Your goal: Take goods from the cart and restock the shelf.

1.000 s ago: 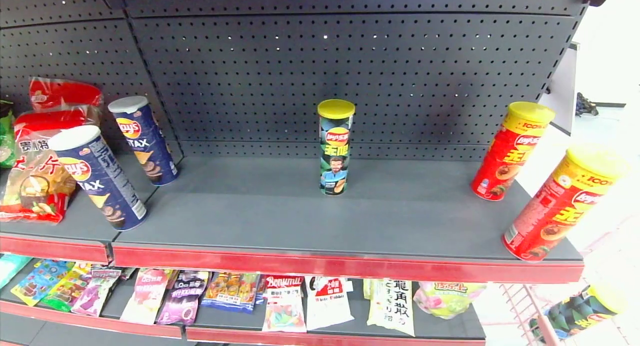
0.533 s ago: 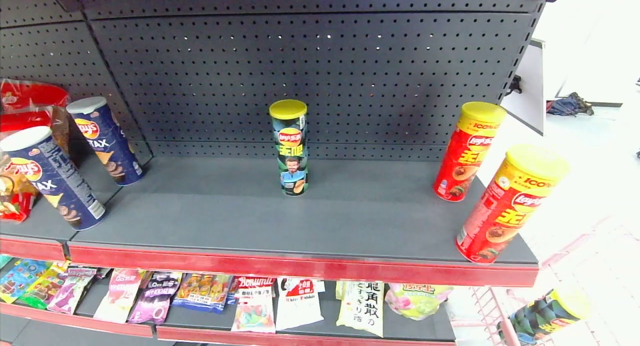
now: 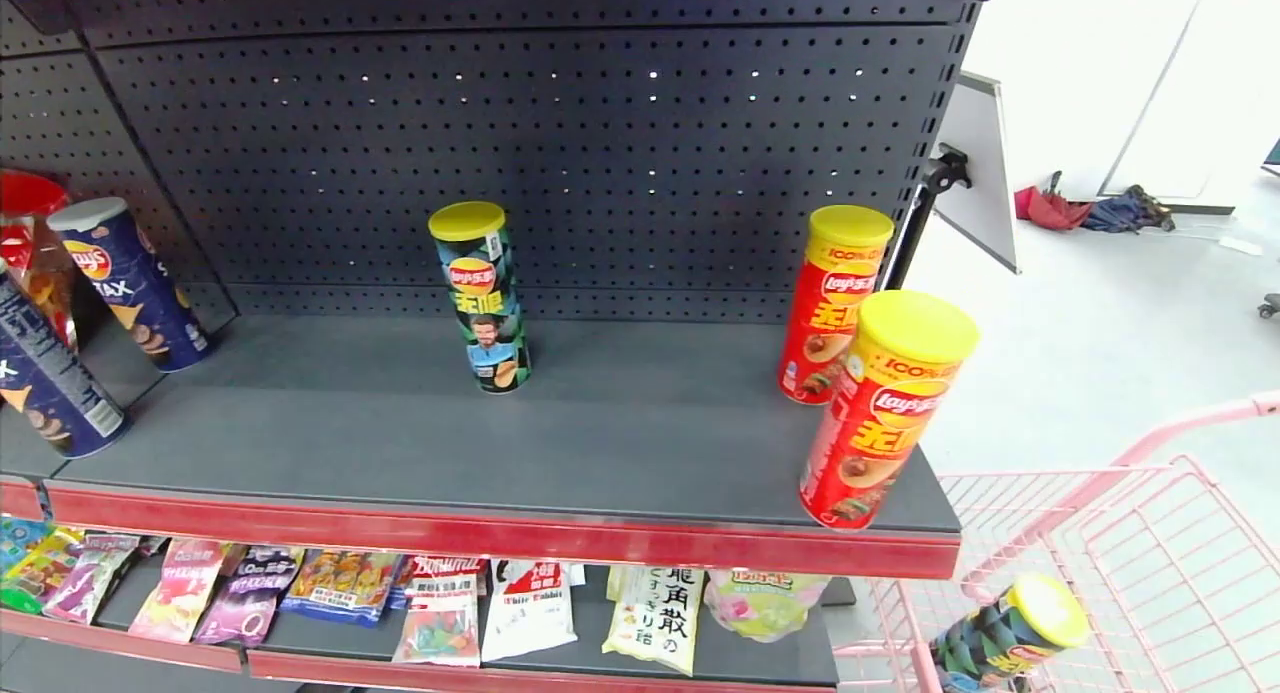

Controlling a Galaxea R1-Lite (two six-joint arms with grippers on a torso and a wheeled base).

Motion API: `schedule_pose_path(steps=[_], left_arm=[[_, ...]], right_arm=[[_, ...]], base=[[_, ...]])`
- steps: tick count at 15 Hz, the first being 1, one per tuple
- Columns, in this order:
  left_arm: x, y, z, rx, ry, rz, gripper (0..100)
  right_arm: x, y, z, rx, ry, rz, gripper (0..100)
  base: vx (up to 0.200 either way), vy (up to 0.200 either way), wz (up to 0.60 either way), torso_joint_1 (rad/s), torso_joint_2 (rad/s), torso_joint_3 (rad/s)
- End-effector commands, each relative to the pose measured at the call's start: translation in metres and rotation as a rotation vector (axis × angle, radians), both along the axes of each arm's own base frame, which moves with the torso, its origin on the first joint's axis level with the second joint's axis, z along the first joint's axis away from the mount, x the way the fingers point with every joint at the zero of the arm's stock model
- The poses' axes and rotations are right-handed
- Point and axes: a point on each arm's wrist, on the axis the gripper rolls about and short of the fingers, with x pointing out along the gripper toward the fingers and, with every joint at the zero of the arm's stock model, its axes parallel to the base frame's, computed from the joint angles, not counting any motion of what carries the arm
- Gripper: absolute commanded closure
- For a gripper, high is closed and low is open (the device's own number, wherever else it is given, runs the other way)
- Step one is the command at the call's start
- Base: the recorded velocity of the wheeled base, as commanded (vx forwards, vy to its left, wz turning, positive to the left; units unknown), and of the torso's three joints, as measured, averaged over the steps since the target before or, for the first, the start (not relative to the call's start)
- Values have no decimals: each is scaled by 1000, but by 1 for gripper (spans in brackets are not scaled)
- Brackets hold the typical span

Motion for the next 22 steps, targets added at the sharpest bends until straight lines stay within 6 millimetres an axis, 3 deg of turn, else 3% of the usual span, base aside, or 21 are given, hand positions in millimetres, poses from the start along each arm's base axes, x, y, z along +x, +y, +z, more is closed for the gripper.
schedule_pose_path(steps=[1, 8, 17, 22], left_arm=[[0, 0, 0, -1, 0, 1, 0], [0, 0, 0, -1, 0, 1, 0], [0, 0, 0, -1, 1, 2, 0], [0, 0, 0, -1, 0, 1, 0]], right_arm=[[0, 0, 0, -1, 0, 1, 0], [0, 0, 0, -1, 0, 0, 0], [0, 0, 0, -1, 0, 0, 0], [0, 0, 0, 1, 0, 0, 0]], base=[[0, 0, 0, 0, 0, 0], [0, 0, 0, 0, 0, 0], [0, 0, -600, 2, 0, 2], [0, 0, 0, 0, 0, 0]])
